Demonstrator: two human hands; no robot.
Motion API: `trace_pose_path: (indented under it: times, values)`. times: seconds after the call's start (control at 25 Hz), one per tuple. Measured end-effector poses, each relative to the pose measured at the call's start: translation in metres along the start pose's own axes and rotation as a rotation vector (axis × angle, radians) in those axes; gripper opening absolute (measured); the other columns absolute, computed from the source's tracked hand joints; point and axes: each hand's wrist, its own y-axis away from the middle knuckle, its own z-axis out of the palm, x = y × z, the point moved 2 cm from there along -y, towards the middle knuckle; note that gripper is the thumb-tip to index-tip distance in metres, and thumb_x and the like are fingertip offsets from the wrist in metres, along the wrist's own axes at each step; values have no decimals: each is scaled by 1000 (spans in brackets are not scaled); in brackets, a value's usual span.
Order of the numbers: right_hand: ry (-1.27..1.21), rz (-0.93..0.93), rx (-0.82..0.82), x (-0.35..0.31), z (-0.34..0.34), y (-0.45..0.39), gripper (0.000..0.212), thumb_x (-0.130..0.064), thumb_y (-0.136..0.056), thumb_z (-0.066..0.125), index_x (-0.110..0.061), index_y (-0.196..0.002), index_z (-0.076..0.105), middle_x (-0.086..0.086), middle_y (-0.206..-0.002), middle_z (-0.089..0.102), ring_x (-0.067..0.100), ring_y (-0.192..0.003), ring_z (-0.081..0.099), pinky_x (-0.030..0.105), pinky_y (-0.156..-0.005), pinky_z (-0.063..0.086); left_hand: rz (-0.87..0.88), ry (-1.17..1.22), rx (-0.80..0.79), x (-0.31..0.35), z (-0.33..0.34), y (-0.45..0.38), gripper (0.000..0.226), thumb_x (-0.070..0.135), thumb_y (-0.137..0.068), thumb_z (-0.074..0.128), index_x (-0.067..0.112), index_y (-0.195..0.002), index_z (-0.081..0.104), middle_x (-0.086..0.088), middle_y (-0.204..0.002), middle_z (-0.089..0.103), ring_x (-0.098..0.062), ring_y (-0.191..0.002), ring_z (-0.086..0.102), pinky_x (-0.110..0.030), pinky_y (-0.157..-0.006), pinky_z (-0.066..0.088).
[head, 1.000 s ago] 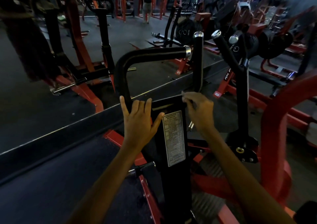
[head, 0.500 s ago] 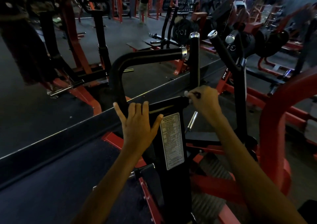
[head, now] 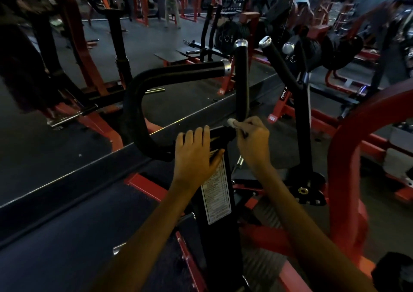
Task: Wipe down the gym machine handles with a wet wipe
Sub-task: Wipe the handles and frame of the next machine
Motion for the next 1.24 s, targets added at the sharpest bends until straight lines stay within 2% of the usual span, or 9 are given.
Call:
trace_pose_path:
  times: [0.12, 0.24, 0.36, 0.52, 0.72, 0.84, 1.0, 1.16, 1.24]
  values:
    - [-10, -62, -53, 8, 1, 11, 14, 2, -80, 65, 3, -93, 70, 7, -78, 57, -5, -62, 43, -3, -69, 38, -17, 24, 66, 2, 0, -2, 63, 56, -87, 41, 3, -117, 59, -11, -103, 64, -27, -92, 62, -44, -86, 49]
    - [-69, -65, -65, 17, -11, -6, 7, -9, -81, 72, -4, -85, 73, 1, -71, 62, -4, -58, 51, 1, -63, 39, -60, 82, -54, 4, -11, -10, 59, 57, -92, 42, 6, -119, 55, -10, -110, 61, -25, -97, 59, -37, -86, 44]
    - [-156, -43, 11, 14, -7, -21, 8, -8, -84, 68, -4, -88, 72, -1, -78, 64, 5, -72, 61, 8, -69, 45, -75, -49, -112, 3, -21, -19, 61, 62, -93, 31, 10, -119, 50, -7, -112, 59, -21, -99, 57, -30, -78, 41]
    - [-113, 8, -35, 8, 14, 6, 19, -2, -88, 59, -3, -104, 68, -1, -93, 52, 8, -84, 55, 4, -79, 42, -85, -32, -125, 4, -19, -14, 60, 62, -91, 36, 10, -118, 50, -7, -113, 58, -20, -101, 55, -30, -84, 40]
    - [-175, 9, -5, 17, -2, 15, 7, -10, -84, 68, -4, -84, 72, 4, -77, 65, 8, -69, 59, 6, -67, 43, -105, -32, -149, 6, -21, -15, 62, 62, -91, 36, 8, -121, 48, -10, -116, 57, -23, -104, 53, -31, -87, 38]
    - [-201, 86, 84, 13, -6, 3, 9, -4, -84, 65, -3, -91, 72, 1, -85, 63, -2, -75, 56, 5, -75, 45, -110, -59, -180, 8, -23, -15, 65, 61, -92, 37, 7, -126, 46, -11, -119, 56, -24, -107, 53, -32, -88, 39]
    - [-188, 121, 93, -2, 14, 9, 23, 3, -86, 56, -4, -105, 68, 5, -99, 57, 9, -90, 57, 15, -88, 47, -88, -33, -199, 6, -27, -16, 63, 60, -92, 38, 7, -125, 46, -11, -119, 56, -24, -106, 54, -31, -86, 39]
    - [-246, 140, 145, 1, 15, 24, 22, 9, -83, 58, 0, -100, 69, 10, -93, 60, -4, -80, 53, 4, -77, 42, -71, -48, -230, 6, -26, -16, 62, 59, -92, 37, 6, -125, 43, -13, -120, 54, -25, -108, 52, -33, -88, 38]
    - [-235, 133, 122, 2, 12, 24, 15, 3, -82, 64, -2, -95, 71, 8, -88, 62, 2, -78, 58, 4, -74, 43, -34, -63, -271, 5, -25, -20, 64, 60, -92, 38, 5, -125, 42, -14, -122, 53, -26, -108, 53, -34, -89, 39]
